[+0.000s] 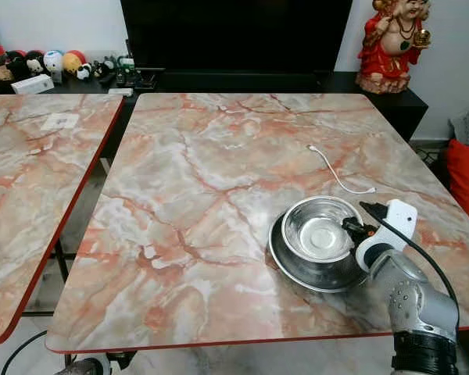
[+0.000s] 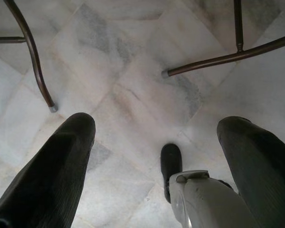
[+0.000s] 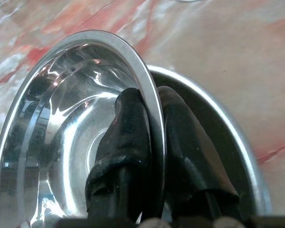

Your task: Setting the table

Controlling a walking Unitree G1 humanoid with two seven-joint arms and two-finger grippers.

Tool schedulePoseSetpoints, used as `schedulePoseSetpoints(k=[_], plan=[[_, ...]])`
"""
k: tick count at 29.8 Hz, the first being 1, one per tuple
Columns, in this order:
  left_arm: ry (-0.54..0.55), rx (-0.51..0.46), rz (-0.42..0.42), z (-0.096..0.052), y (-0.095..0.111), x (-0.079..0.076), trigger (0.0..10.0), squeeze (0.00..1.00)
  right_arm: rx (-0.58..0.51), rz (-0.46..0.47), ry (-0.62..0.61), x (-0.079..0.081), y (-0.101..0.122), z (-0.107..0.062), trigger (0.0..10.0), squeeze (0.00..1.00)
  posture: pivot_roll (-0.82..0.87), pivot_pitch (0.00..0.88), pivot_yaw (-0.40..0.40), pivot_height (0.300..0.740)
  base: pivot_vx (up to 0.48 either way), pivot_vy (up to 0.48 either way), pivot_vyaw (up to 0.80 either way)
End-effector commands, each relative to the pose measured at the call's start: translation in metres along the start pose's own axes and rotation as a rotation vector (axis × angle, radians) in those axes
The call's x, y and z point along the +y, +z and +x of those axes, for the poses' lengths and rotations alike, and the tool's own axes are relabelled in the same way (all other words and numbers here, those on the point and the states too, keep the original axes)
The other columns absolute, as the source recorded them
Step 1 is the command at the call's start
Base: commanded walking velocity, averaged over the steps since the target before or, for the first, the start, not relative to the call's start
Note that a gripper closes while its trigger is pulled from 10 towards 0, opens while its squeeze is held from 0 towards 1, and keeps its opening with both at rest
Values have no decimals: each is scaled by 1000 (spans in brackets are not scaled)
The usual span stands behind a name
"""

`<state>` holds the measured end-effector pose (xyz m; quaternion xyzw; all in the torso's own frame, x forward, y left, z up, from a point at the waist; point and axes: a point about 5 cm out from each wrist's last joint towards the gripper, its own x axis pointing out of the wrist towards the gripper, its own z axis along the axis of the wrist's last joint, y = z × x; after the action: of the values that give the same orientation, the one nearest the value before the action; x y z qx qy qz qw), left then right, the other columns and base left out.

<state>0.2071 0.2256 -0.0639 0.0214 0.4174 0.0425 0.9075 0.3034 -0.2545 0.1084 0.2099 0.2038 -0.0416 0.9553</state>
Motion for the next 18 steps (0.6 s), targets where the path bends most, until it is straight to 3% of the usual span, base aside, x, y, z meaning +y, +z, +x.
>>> schedulePoseSetpoints(k=[1,5,6,7,18], plan=[[11,22,0,-1,-6,3,10000,0,-12,-5,20,5,6,-1,10000,71,0,0,-48,740,0,0,0],[12,20,-1,-2,-6,4,10000,0,-8,-5,33,7,6,-1,10000,90,-1,0,-49,740,0,0,0],[11,18,-1,-2,-6,3,10000,0,-7,-11,32,8,6,-2,10000,333,-1,0,-49,740,0,0,0],[10,17,-1,-1,-6,3,10000,0,-8,-13,32,8,5,-2,10000,1000,-1,0,-49,740,0,0,0],[10,15,-4,-1,-5,2,10000,0,-10,-49,14,7,7,-3,10000,1000,-3,0,-49,740,0,0,0]])
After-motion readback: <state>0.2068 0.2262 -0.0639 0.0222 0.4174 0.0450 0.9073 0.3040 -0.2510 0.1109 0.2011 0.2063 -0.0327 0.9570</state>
